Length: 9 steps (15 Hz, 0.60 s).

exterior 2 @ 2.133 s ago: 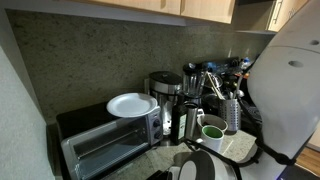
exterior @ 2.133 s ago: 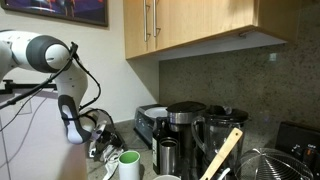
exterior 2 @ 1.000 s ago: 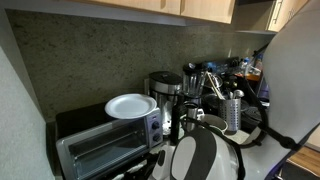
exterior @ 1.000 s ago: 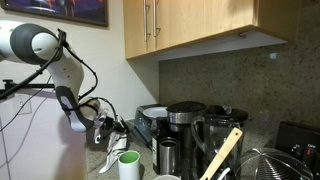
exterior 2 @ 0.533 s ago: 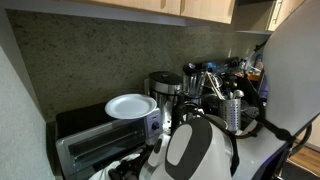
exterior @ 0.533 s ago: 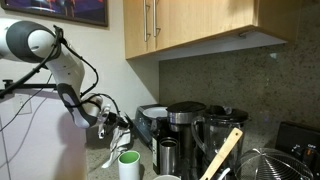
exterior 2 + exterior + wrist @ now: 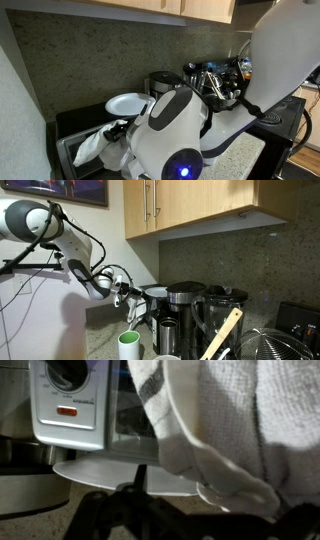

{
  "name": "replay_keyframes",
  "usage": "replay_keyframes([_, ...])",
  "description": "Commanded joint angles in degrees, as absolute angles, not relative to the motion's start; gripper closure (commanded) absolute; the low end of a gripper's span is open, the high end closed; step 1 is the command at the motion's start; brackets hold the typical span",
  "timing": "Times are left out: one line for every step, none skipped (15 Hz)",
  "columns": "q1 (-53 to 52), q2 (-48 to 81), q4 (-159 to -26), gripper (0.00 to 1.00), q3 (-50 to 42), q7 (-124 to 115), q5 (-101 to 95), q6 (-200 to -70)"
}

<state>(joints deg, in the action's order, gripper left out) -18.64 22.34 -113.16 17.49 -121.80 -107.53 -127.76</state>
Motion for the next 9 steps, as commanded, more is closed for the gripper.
replay_keyframes([-17.55,24.04,-111.01,0.00,17.54,-119.76,-107.54,-129.88])
replay_keyframes([-17.40,23.72,-111.03,0.00,17.87,-119.45,-106.94,-131.27])
replay_keyframes([-17.34,23.49,-111.16,0.00,18.00,-118.99,-106.37,-132.05])
replay_keyframes([-17.22,23.36,-111.13,0.00,18.09,-118.71,-105.98,-133.11])
replay_keyframes([-17.14,23.17,-111.12,0.00,18.22,-118.14,-105.19,-134.09])
replay_keyframes([-16.97,23.01,-111.06,0.00,18.35,-117.13,-104.20,-135.30])
replay_keyframes([-16.79,22.79,-110.96,0.00,18.44,-116.19,-102.94,-136.65])
replay_keyframes([-16.73,22.59,-110.87,0.00,18.46,-114.87,-101.37,-137.54])
replay_keyframes([-16.69,22.41,-110.72,0.00,18.40,-113.44,-99.67,-138.44])
